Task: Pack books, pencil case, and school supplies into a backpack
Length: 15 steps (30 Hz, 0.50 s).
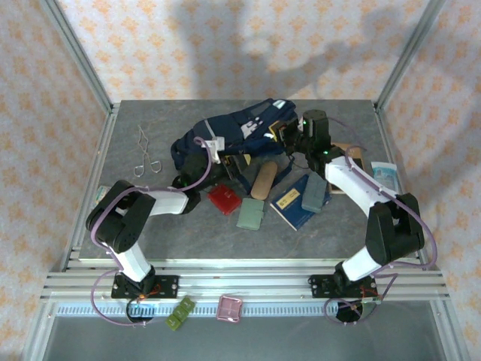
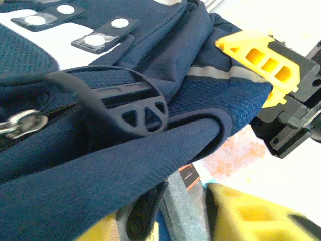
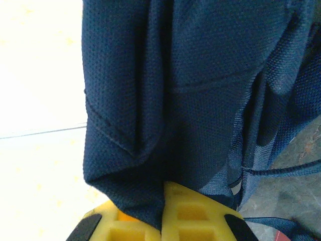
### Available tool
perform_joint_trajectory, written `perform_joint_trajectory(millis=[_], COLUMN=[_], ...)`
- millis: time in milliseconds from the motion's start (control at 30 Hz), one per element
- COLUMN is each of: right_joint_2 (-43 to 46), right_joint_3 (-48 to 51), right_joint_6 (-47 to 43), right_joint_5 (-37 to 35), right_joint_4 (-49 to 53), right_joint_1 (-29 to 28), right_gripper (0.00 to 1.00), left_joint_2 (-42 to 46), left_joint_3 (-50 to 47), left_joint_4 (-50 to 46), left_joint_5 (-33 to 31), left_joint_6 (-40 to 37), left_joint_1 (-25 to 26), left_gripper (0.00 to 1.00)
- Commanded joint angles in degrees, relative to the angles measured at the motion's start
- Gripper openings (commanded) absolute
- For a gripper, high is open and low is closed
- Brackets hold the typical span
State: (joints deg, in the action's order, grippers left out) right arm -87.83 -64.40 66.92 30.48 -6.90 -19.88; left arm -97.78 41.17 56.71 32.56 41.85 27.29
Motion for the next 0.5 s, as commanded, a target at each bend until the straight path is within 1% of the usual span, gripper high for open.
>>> perform_joint_trajectory(millis=[0, 33, 67, 133, 233, 300, 400, 467], right_joint_2=[3.0, 3.1, 3.1, 3.0, 2.9, 2.7, 2.5, 2.3], right_joint_3=[-3.2, -3.2, -3.3, -3.5, -3.5, -3.7, -3.9, -3.9], right_joint_6=[0.9, 0.7, 0.4, -0.2, -0.6, -1.0, -1.3, -1.2], right_joint_5=[4.5, 4.5, 4.5, 4.1, 3.9, 3.8, 3.7, 3.8], right_joint_4=[-5.0, -5.0, -4.7, -4.2, -3.8, -3.5, -3.4, -3.6], right_joint_1=[-1.6, -1.6, -1.6, -1.6, -1.6, -1.6, -1.6, -1.6], right_gripper=[0.0, 0.0, 0.0, 0.0, 0.0, 0.0, 0.0, 0.0], left_joint_2=[-0.4, -0.2, 0.2, 1.0, 2.7, 3.6, 4.7, 5.0], left_joint_3=[2.1, 1.9, 1.5, 0.8, -0.6, -1.6, -2.6, -3.0], left_joint_4=[0.9, 0.4, 0.2, -0.2, -1.3, -1.8, -3.1, -3.3], left_joint_5=[-0.2, -0.4, -0.4, -0.5, -0.3, -0.3, 0.3, 0.3], left_joint_6=[-1.8, -1.9, -1.9, -2.0, -2.5, -2.7, -3.1, -3.6], left_joint_1=[0.1, 0.0, -0.3, -0.6, -1.2, -1.7, -2.4, -2.5], left_gripper=[0.36, 0.32, 0.29, 0.29, 0.23, 0.23, 0.26, 0.13])
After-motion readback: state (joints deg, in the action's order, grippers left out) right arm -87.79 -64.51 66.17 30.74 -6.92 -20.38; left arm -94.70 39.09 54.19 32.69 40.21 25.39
